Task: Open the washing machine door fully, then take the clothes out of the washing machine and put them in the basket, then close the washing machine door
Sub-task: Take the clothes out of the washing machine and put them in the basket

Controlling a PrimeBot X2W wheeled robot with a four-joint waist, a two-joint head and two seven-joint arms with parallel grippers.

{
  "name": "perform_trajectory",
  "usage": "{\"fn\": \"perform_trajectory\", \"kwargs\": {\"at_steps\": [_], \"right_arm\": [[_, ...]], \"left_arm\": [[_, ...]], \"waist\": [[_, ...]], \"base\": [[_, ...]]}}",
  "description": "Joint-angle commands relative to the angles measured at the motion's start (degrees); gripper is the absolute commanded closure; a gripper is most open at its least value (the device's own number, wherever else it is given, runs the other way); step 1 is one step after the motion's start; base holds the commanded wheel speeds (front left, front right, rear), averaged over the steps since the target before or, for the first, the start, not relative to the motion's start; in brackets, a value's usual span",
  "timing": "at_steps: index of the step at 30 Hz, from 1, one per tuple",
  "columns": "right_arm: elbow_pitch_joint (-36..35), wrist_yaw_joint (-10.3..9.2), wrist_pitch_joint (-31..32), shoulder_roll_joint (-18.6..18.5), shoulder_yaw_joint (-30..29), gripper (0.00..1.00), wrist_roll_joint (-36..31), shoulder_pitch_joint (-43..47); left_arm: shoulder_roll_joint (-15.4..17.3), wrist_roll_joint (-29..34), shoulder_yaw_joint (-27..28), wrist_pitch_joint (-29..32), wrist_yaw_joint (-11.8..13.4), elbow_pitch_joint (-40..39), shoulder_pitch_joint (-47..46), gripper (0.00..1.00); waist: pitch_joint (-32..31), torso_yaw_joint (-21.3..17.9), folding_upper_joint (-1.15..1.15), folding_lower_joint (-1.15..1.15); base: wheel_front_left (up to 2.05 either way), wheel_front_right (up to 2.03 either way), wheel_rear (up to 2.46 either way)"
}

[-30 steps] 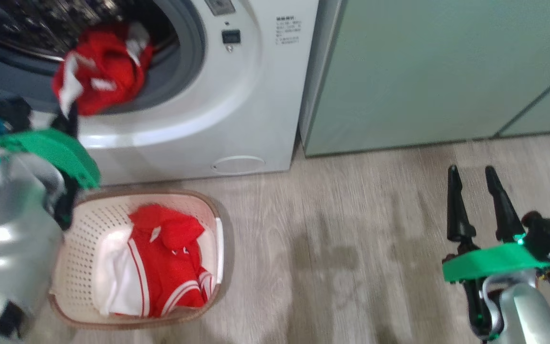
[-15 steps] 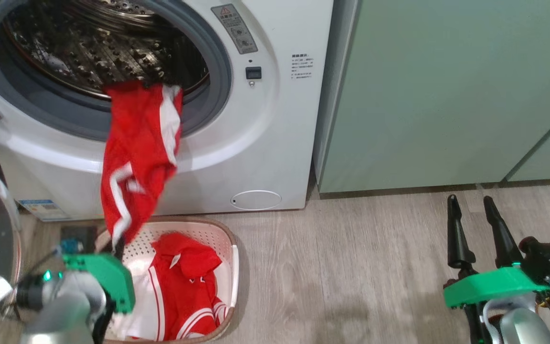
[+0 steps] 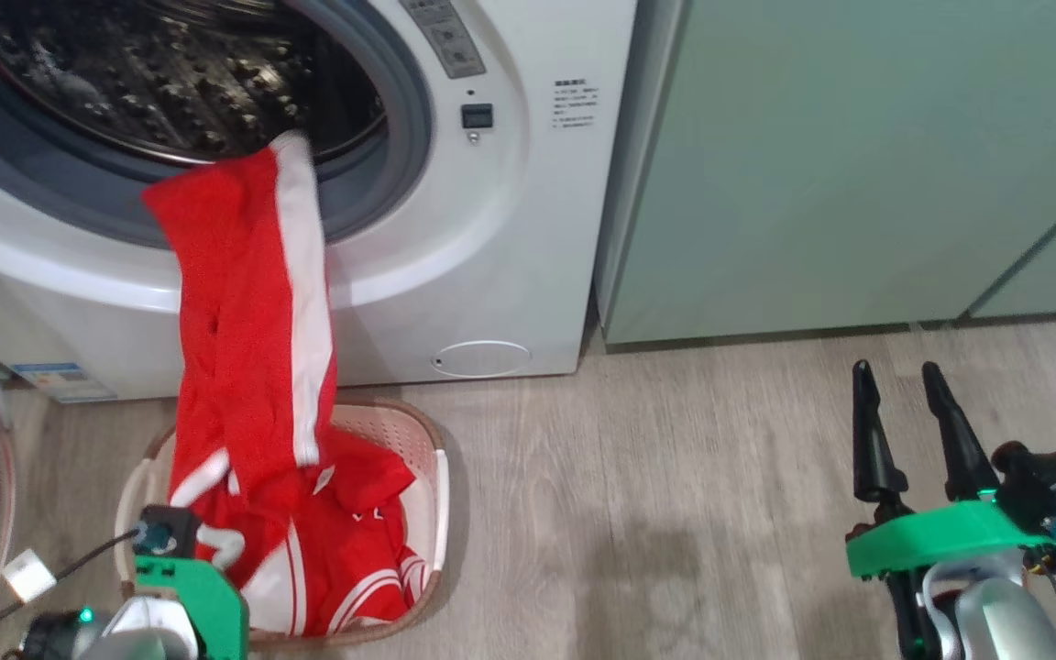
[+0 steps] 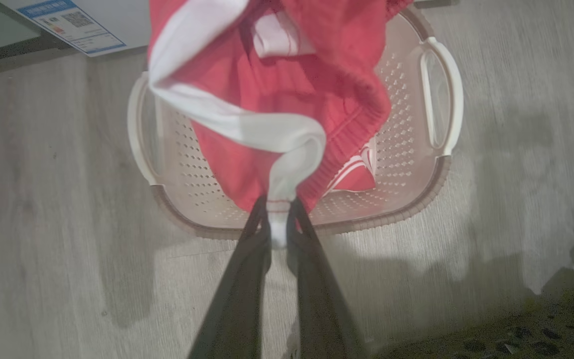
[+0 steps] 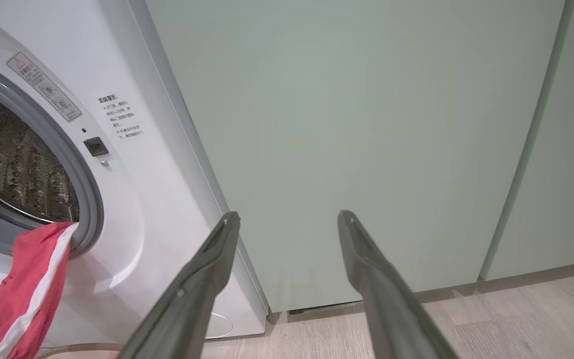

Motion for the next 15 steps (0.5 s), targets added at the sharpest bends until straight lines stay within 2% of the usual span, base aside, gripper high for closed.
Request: {"fn": "perform_trajectory", "kwargs": {"at_steps": [1,15], "right_arm": [[-2.09,0.37,-0.35,-0.53,1.12,0.0,0.13,-2.01],[-2.79,0.37,-0.35,-0.65,0.28,0.0,-0.56,-2.85]], "left_arm": [[1.14,-0.93,1.2,1.22,-0.85,0.57,-0.51,1.0],[0.29,-5.52,1.99,11.76,-3.27,4.67,0.19,1.0]], "waist": [[0.76,-0.79,0.0,0.0],[5.2,-3.68,0.0,0.0]], "base": [[0.0,0.0,0.0],[0.0,0.0,0.0]]}}
